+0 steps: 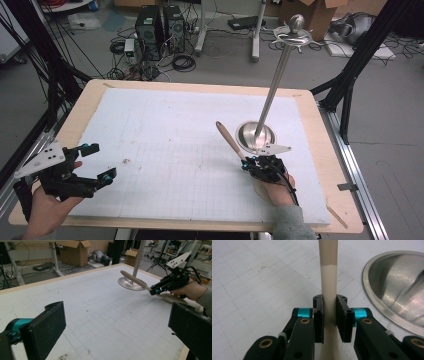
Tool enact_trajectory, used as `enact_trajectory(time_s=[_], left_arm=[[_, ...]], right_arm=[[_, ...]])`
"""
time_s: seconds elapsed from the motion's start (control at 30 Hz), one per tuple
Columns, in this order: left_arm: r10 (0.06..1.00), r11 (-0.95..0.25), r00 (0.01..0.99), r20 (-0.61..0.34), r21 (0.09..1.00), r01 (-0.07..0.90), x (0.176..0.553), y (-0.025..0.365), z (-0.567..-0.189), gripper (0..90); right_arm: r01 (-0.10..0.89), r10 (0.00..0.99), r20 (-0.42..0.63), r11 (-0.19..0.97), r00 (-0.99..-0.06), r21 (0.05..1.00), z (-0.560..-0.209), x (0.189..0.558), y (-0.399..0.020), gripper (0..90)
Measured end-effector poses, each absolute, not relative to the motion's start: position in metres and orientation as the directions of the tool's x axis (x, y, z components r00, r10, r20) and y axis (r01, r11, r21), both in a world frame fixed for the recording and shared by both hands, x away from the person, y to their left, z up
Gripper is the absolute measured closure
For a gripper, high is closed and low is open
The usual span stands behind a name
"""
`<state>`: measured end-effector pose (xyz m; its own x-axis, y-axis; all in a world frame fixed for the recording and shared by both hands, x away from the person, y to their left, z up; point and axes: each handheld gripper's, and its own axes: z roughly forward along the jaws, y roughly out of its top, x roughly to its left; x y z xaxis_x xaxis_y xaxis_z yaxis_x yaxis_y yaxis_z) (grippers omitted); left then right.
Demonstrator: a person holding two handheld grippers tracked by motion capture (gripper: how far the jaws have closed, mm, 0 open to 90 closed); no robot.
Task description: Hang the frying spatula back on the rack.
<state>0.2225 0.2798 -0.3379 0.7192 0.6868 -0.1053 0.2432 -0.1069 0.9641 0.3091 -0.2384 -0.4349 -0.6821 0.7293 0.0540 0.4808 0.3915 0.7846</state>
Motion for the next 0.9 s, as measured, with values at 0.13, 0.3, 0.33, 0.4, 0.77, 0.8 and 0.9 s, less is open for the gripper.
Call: enact_trajectory(time_s=[0.13,0.3,0.33,0.4,0.77,0.8,0.9], left_arm=[[0.680,-0.101,0.725,-0.112,0.964,0.244,0.223,0.280,-0.338,1.8],[0.679,-0.089,0.725,-0.111,0.969,0.232,0.221,0.283,-0.334,1.8],[0.681,-0.086,0.724,-0.112,0.969,0.231,0.221,0.283,-0.333,1.8],[0.679,-0.086,0.725,-0.111,0.969,0.230,0.221,0.284,-0.333,1.8],[0.680,-0.083,0.724,-0.116,0.969,0.232,0.223,0.284,-0.333,1.8],[0.680,-0.083,0.724,-0.115,0.969,0.232,0.223,0.284,-0.333,1.8],[0.679,-0.080,0.724,-0.117,0.970,0.232,0.223,0.284,-0.333,1.8]], right_arm=[[0.454,0.732,0.037,0.380,-0.680,0.806,-0.425,0.306,-0.245,78.5],[0.452,0.736,0.057,0.351,-0.675,0.820,-0.418,0.306,-0.252,78.6],[0.449,0.738,0.059,0.343,-0.672,0.825,-0.414,0.305,-0.256,78.6],[0.445,0.738,0.057,0.341,-0.672,0.828,-0.412,0.305,-0.258,78.6],[0.430,0.728,0.068,0.326,-0.683,0.842,-0.393,0.296,-0.283,78.6],[0.430,0.728,0.068,0.326,-0.683,0.842,-0.393,0.296,-0.283,78.6],[0.420,0.725,0.060,0.327,-0.686,0.847,-0.387,0.294,-0.288,78.6]])
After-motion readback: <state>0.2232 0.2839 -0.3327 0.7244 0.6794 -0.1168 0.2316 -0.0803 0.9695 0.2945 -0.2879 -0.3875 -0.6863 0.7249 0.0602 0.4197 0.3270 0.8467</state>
